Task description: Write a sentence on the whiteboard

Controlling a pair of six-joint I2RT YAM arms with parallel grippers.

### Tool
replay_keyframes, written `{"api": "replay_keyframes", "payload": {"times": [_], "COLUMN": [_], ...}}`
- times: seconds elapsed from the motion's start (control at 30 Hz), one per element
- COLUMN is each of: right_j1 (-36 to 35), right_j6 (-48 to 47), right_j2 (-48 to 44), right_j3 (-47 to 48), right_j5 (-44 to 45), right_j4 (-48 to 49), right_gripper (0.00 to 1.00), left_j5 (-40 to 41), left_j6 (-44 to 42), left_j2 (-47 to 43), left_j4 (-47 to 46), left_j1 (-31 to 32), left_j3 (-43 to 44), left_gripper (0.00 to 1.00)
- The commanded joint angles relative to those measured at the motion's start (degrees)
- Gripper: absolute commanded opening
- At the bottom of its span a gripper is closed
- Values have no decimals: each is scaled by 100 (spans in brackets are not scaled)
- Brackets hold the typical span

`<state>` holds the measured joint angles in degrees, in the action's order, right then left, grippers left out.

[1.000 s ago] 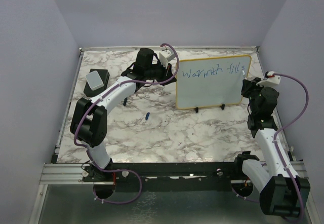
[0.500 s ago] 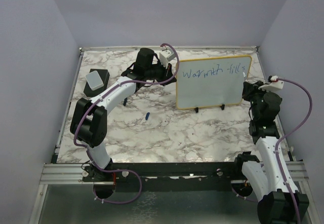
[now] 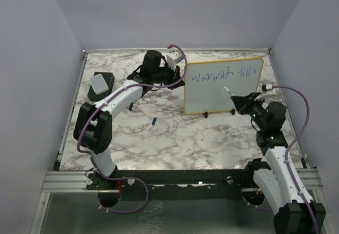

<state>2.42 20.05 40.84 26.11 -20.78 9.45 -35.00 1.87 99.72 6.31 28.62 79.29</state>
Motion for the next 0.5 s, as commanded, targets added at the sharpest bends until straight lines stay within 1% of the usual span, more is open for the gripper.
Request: {"api": "replay_keyframes", "payload": {"times": [0.0, 0.07, 0.17, 0.47], "right_j1": [-720, -1250, -1750, -2677], "right_j6": [11, -29, -51, -154], "right_j2": [26, 87, 344, 1185], "right_j3": [-326, -387, -434, -464], "right_j5": [-496, -239, 163, 1148], "right_j4": [464, 621, 868, 1932], "right_gripper": [1, 1, 1, 1], "left_j5": [138, 136, 149, 187], "left_j6": [24, 17, -10, -55], "left_j2": [-49, -39, -20, -5], "left_j4": [98, 105, 144, 184], "left_j1": [65, 64, 64, 65], "left_j3": [149, 149, 157, 166], "left_gripper": [0, 0, 0, 0]}}
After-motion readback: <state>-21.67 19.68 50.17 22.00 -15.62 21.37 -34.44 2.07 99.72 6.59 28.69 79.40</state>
